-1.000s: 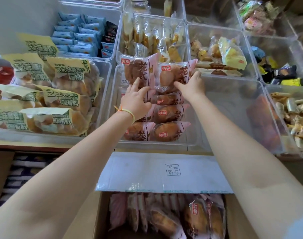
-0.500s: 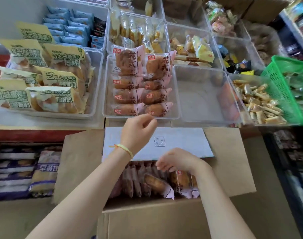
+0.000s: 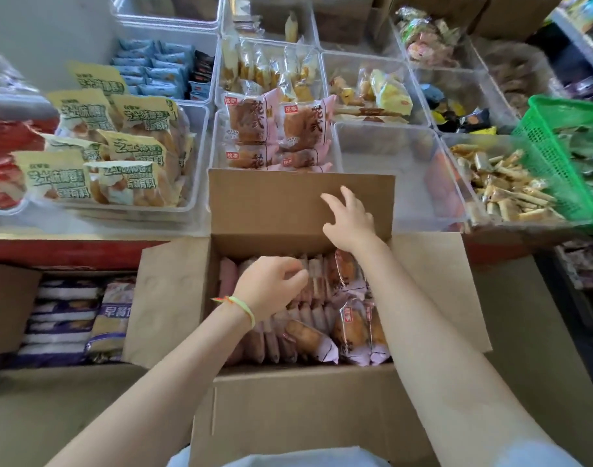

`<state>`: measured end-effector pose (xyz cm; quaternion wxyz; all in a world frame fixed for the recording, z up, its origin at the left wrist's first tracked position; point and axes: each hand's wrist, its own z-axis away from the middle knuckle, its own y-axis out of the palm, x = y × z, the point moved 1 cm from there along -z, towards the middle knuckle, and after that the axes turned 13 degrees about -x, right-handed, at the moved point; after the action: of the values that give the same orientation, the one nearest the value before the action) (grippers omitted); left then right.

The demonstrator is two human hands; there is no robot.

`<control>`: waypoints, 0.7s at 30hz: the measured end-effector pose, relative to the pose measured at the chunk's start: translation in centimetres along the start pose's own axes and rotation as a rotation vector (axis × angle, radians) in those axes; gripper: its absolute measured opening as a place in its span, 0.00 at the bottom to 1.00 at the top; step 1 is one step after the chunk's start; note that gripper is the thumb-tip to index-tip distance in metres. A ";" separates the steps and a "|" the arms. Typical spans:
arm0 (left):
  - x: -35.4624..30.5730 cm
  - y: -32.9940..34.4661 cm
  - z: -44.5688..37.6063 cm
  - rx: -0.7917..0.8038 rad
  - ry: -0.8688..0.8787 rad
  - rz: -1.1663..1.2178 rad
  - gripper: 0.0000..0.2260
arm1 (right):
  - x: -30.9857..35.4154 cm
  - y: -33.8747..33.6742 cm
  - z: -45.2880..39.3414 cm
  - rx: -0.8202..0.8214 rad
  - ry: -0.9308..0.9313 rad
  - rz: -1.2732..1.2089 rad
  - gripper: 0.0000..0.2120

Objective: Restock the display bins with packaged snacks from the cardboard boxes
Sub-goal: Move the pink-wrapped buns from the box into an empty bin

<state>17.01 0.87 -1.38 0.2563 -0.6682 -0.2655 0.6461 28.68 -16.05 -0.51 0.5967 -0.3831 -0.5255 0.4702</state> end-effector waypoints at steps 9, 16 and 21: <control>2.4 8.4 2.1 0.499 -0.274 -0.365 0.24 | -1.9 -1.4 2.2 -0.147 -0.148 -0.140 0.22; 4.8 11.3 4.3 0.534 -0.221 -0.558 0.19 | -5.3 2.8 8.5 0.180 -0.098 -0.252 0.10; 2.7 8.0 3.1 0.431 -0.189 -0.497 0.08 | -6.4 6.9 12.3 0.392 -0.061 -0.332 0.22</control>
<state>14.15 -3.14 -8.91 0.5155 -0.4507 -0.3003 0.6640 15.38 -20.89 -6.86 0.7123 -0.1542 -0.4980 0.4698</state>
